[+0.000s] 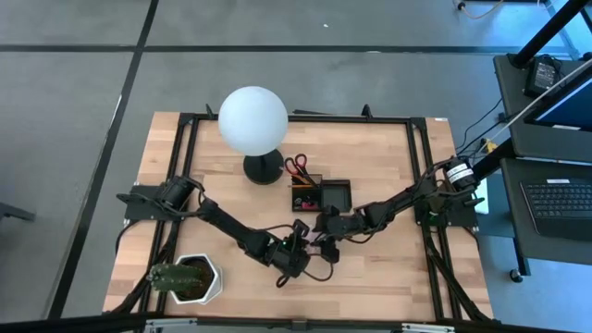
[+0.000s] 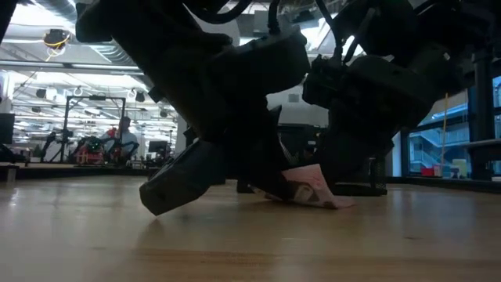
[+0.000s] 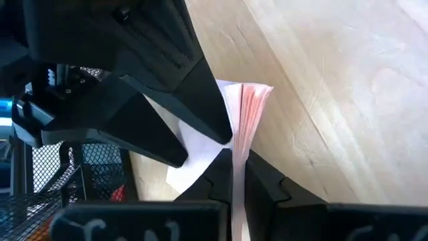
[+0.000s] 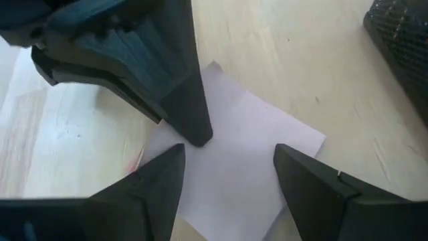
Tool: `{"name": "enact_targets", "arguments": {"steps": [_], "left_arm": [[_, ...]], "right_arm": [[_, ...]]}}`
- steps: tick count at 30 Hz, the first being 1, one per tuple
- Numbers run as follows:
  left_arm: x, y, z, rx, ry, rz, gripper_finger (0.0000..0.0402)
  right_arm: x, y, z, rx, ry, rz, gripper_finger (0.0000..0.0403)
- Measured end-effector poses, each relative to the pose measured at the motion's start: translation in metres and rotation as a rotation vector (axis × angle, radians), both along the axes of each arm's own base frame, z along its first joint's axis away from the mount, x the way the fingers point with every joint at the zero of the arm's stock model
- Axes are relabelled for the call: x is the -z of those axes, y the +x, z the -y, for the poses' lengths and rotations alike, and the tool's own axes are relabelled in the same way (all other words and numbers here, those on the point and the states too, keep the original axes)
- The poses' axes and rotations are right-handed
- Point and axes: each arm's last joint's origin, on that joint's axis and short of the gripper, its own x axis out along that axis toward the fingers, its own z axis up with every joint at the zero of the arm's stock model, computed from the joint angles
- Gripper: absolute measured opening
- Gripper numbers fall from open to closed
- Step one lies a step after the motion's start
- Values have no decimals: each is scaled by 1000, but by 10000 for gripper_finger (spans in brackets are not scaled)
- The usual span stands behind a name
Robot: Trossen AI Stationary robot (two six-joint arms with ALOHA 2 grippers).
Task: Pick and place office supplies into organizer
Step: Put the pink sticky note into the black desk organizer
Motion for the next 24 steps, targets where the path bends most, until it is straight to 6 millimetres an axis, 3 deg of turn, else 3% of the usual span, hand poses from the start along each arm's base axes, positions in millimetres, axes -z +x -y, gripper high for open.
{"name": "enact_targets", "arguments": {"steps": [4, 12, 18, 24], "left_arm": [[-7, -3, 0, -5, -8, -7, 10], [-30, -7, -7, -52, -35, 13, 8], [-48, 8, -15, -113, -7, 98, 7], [-79, 28, -29, -266, 70, 244, 7]], "right_arm": [[-9, -5, -5, -16, 3, 3, 236], [-50, -31, -8, 26, -26, -39, 236], [-74, -63, -7, 163, -94, -106, 236], [-84, -84, -8, 260, -111, -142, 236]]}}
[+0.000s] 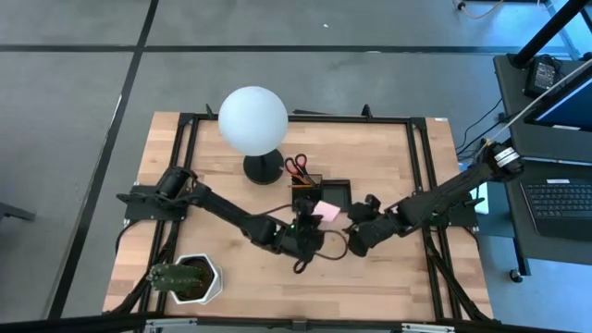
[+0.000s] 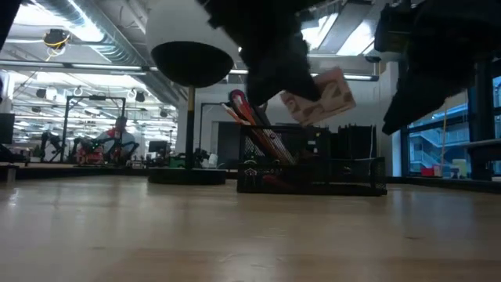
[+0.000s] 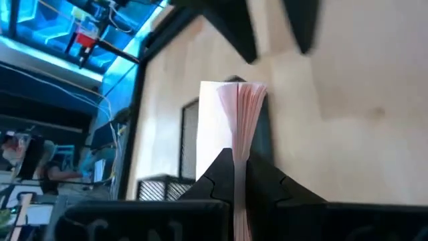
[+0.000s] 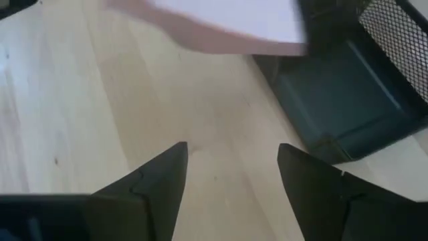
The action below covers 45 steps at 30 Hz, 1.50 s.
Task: Pick and place office supplies into organizer
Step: Put the pink sticky note into the black desk organizer
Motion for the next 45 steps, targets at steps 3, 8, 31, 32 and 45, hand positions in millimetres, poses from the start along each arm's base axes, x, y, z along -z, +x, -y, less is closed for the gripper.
{"name": "enact_targets", "arguments": {"steps": [3, 8, 31, 32, 45], "left_arm": [[-7, 12, -7, -15, 4, 16, 7], [-11, 31, -19, -61, 58, 10, 7], [27, 81, -52, -262, 32, -54, 7], [29, 80, -53, -271, 23, -58, 7], [55, 85, -60, -305, -44, -68, 7]], "right_arm": [[0, -3, -1, 4, -10, -11, 236], [3, -9, 2, 33, -24, -73, 236], [11, -43, -6, 151, -39, -280, 236], [11, -44, -7, 148, -38, -279, 236], [10, -46, -18, 142, 7, -235, 236]]}}
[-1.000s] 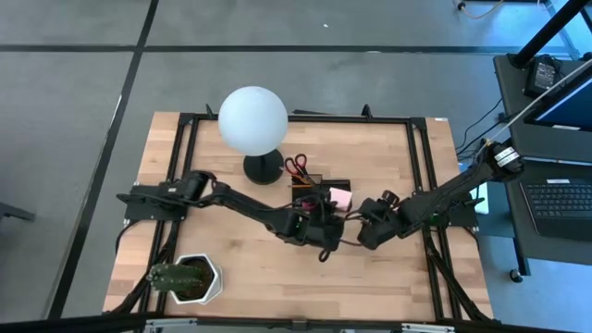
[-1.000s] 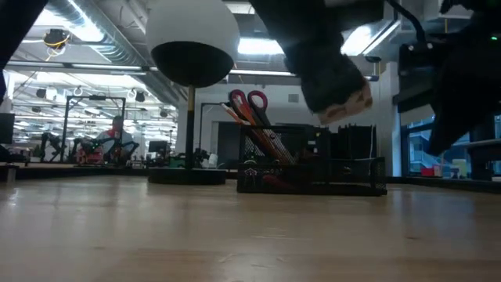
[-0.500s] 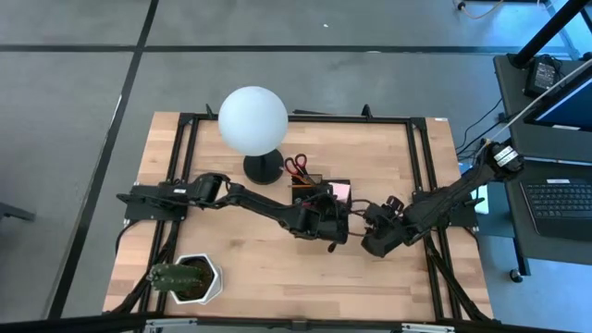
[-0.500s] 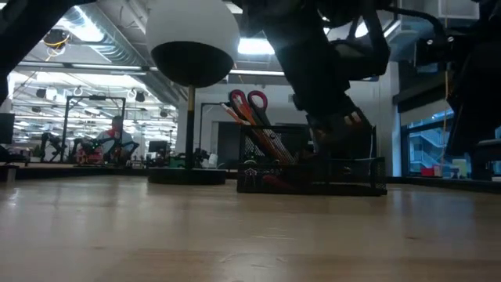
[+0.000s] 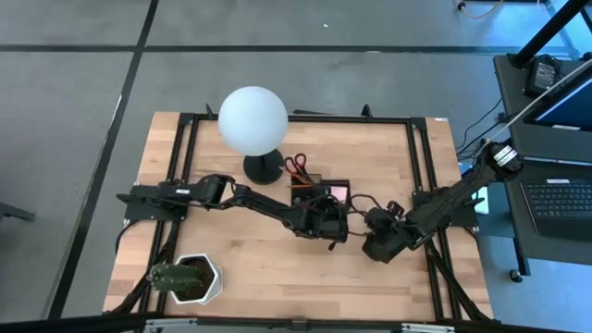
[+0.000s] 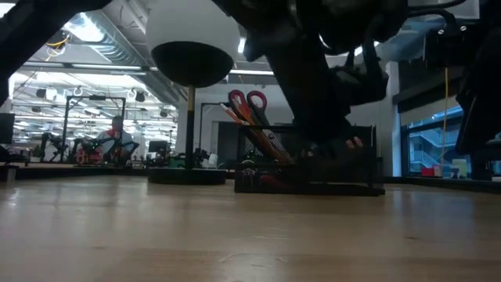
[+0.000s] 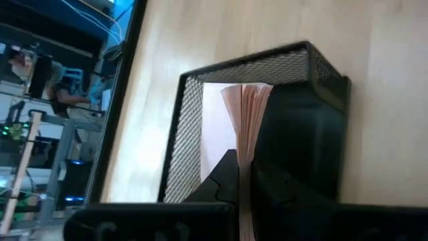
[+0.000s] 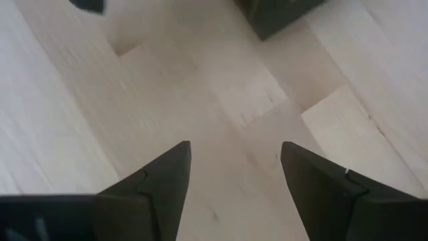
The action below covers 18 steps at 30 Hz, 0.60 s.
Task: Pick and place office supplies into organizer
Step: Put the pink sticky note into the black desk organizer
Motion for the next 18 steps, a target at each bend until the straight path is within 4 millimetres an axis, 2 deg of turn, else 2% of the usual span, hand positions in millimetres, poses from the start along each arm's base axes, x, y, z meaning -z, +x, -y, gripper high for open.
{"name": "enact_targets", "arguments": {"steps": [6, 18], "left_arm": [[14, 2, -6, -20, 5, -20, 7], [18, 2, -8, -12, -9, -37, 47]], "right_arm": [[0, 0, 0, 0, 1, 2, 236], [0, 1, 0, 0, 4, 7, 236]]}}
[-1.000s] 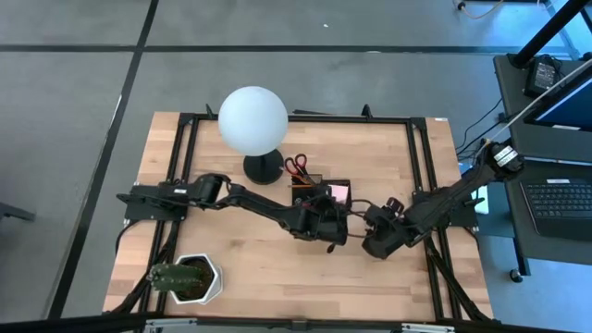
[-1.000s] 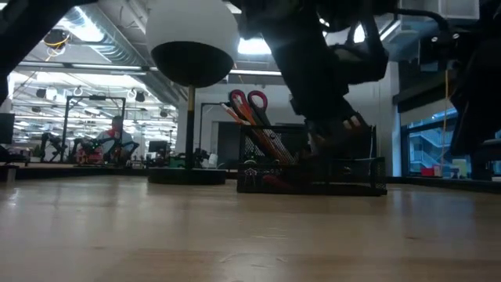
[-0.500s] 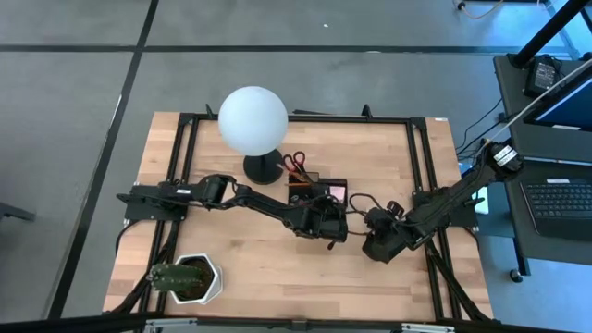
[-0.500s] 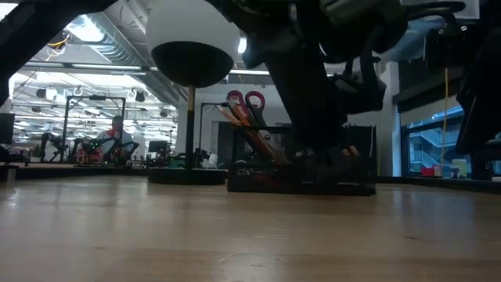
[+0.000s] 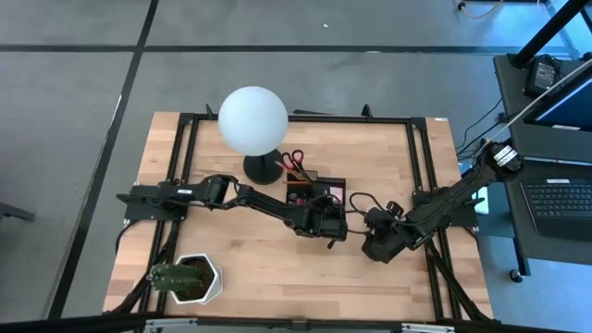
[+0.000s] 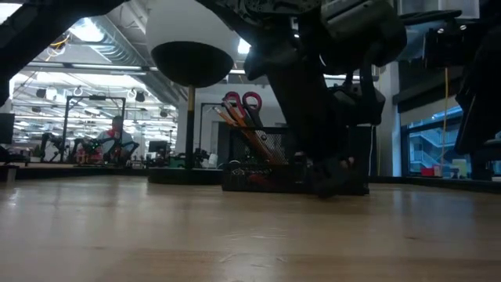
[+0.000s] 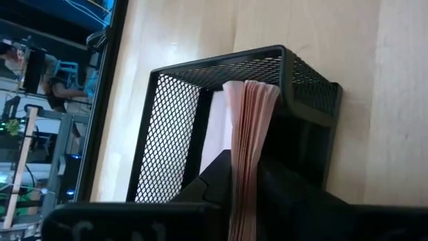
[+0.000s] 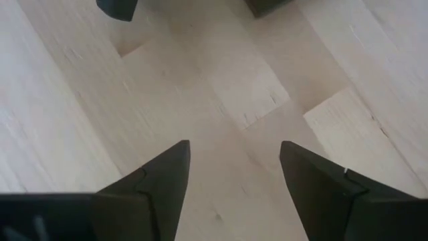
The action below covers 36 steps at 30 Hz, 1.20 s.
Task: Pick and place office supplies into organizer
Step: Put the pink sticky note into the black desk organizer, then return to Home Position
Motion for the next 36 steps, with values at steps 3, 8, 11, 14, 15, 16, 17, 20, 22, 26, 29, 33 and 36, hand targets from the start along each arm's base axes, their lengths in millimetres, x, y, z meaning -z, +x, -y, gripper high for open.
{"name": "enact_targets", "arguments": {"steps": [3, 8, 11, 14, 15, 16, 17, 20, 22, 26, 29, 33, 36], "left_arm": [[0, 0, 0, 7, 7, -9, 58], [0, 0, 3, 36, -8, -27, 78], [1, 0, 5, 68, -60, -38, 90], [-3, 2, 6, 87, -105, -46, 102], [-5, 2, 6, 92, -114, -44, 107], [-5, 2, 6, 93, -116, -47, 111], [-6, 2, 6, 93, -115, -49, 115], [-14, 2, 6, 93, -119, -81, 128], [-19, 2, 6, 97, -125, -105, 135], [-34, 3, 8, 105, -133, -119, 147], [-45, 4, 12, 126, -153, -133, 150], [-64, 1, 17, 139, -154, -164, 146], [-82, -7, 17, 154, -184, -188, 138]], "right_arm": [[0, 0, 0, 0, 0, 0, 236], [0, 0, 0, -1, 0, 0, 236], [0, 0, 0, -1, 0, -1, 236], [0, 0, 0, -3, 10, -7, 236], [0, 0, 0, -4, 12, -8, 236], [0, 0, -1, -4, 13, -9, 236], [0, 0, -1, -4, 14, -10, 236], [0, 0, -1, -4, 15, -10, 236], [0, 0, -1, -5, 18, -12, 236], [0, 0, -1, -6, 20, -14, 236], [0, 0, -1, -7, 20, -14, 236], [0, -1, -1, -33, 11, -20, 236], [0, -2, -4, -76, -5, -19, 236]]}}
